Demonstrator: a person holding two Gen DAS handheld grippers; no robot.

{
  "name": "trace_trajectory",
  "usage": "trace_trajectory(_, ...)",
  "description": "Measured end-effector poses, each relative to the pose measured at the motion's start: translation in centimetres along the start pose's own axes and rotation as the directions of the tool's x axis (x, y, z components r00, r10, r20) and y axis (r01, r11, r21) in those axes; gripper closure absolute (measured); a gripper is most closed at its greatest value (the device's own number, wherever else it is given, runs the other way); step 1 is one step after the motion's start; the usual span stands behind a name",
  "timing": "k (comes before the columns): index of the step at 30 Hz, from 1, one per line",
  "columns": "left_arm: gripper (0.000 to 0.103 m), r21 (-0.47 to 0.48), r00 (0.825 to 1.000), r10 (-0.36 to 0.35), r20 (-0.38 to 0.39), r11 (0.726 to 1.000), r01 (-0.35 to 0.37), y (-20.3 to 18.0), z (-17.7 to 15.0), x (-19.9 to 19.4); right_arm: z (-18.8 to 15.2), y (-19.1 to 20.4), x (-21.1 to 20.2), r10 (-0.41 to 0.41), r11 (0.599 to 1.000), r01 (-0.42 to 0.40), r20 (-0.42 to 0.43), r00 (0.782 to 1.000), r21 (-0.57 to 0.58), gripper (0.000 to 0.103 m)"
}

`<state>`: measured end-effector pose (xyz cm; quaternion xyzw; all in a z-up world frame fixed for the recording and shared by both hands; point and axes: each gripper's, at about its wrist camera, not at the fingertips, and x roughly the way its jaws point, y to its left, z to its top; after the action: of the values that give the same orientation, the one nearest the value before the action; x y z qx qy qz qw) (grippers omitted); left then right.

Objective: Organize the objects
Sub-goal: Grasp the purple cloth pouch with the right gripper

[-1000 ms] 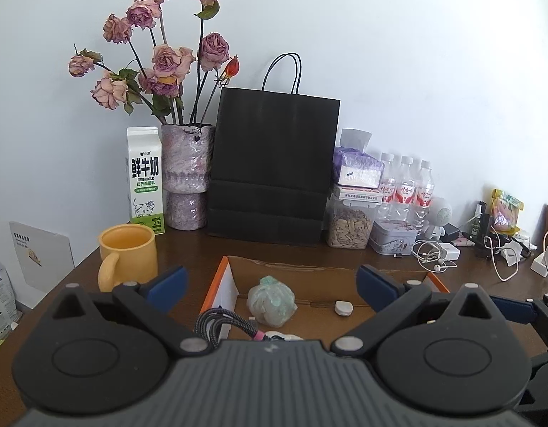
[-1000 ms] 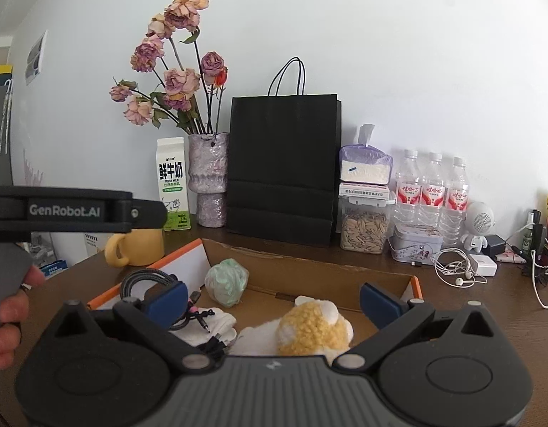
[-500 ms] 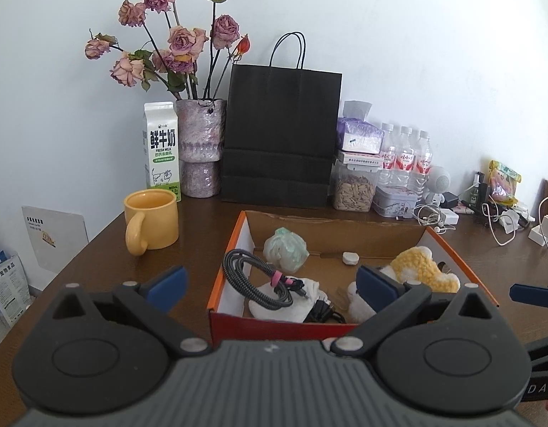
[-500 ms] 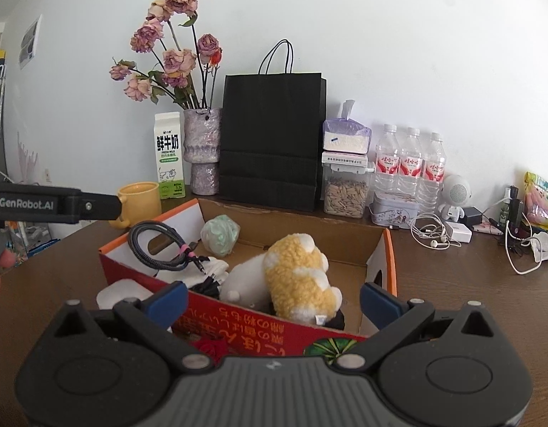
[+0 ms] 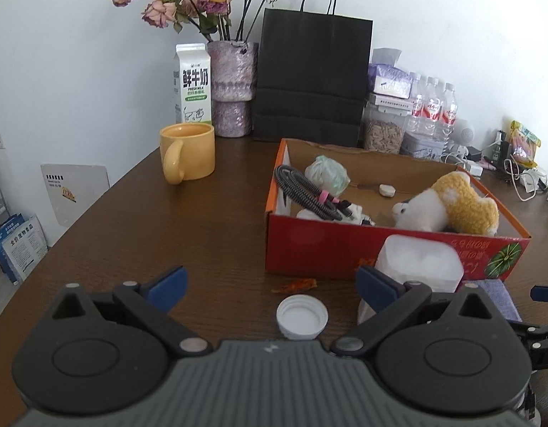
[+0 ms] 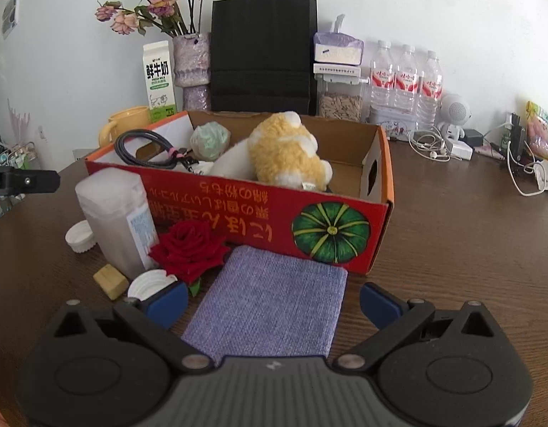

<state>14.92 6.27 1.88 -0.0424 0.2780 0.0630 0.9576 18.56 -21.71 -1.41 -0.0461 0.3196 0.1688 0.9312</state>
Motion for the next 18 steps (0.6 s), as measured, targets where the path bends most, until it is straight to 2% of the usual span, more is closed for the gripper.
trace_trajectory(8, 0.0, -0.012, 0.999, 0.022, -0.046, 1.0, -0.022, 1.4, -1.3, 0.6, -0.7, 0.2, 2.2, 0.03, 0.999, -0.027, -0.079, 0.996, 0.03, 0.0)
trace_trajectory(14, 0.0, -0.006, 0.998, 0.022, -0.059, 1.0, -0.022, 1.6, -1.8, 0.8, -0.8, 0.8, 2.6, -0.006, 1.0, 0.006, -0.072, 0.997, -0.002, 0.0)
trace_trajectory(18, 0.0, 0.005, 0.997, 0.024, -0.077, 1.0, -0.024, 1.6, -2.2, 1.3, -1.0, 0.7, 2.4, -0.002, 1.0, 0.002, -0.059, 0.998, -0.007, 0.0)
